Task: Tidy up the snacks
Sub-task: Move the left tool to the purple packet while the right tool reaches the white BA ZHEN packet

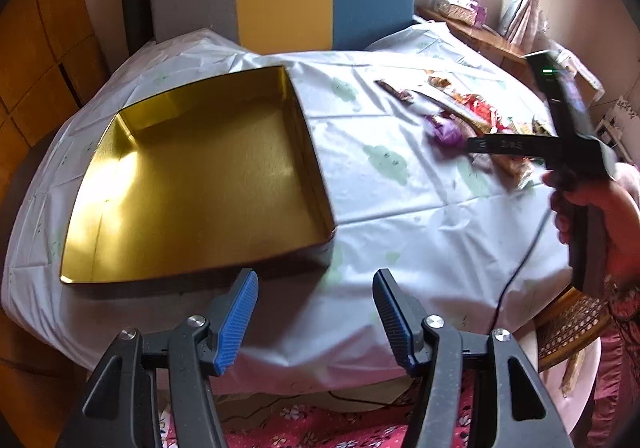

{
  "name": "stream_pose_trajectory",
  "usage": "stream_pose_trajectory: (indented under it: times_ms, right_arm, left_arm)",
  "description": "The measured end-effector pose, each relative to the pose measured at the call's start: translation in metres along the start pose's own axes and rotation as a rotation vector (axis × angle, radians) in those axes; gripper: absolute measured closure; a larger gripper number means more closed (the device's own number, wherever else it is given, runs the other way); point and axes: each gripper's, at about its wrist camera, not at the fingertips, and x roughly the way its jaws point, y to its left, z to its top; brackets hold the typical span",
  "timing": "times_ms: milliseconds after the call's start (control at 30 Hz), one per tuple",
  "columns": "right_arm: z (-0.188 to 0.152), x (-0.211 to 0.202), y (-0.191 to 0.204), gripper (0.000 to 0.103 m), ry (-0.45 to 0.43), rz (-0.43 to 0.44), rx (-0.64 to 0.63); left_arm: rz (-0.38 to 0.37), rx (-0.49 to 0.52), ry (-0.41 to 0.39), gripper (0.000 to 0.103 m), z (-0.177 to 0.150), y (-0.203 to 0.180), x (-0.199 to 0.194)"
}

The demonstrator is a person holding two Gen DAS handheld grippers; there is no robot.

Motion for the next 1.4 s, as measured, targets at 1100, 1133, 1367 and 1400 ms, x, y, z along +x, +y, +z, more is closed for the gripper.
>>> stream_pose_trajectory:
  times_ms: [1100,1133,1367,1400]
  right_arm:
    - [0.02,0.028,-0.069,0.069,0.198,0.099,0.146]
    - [0.02,0.028,-0.071,0.069,0.198,0.102,0.154]
    - [0.027,0.029,-0.084,0.07,0.191,0.052,0.19]
    - [0.027,0.029,-0.085,0.069,0.191,0.05,0.194]
  left_arm:
    - [-0.2,0.183,0.051,0.042,0.157,-0.131,0.123]
    - [-0.212,0.167,0.07,0.042,0.161,-0.133,0.13]
    - [-0.28,0.066,0.141,0.042,0.174,-0.137,0.167]
    - [-0.293,0.05,0.156,0.042,0.174,-0.136,0.172]
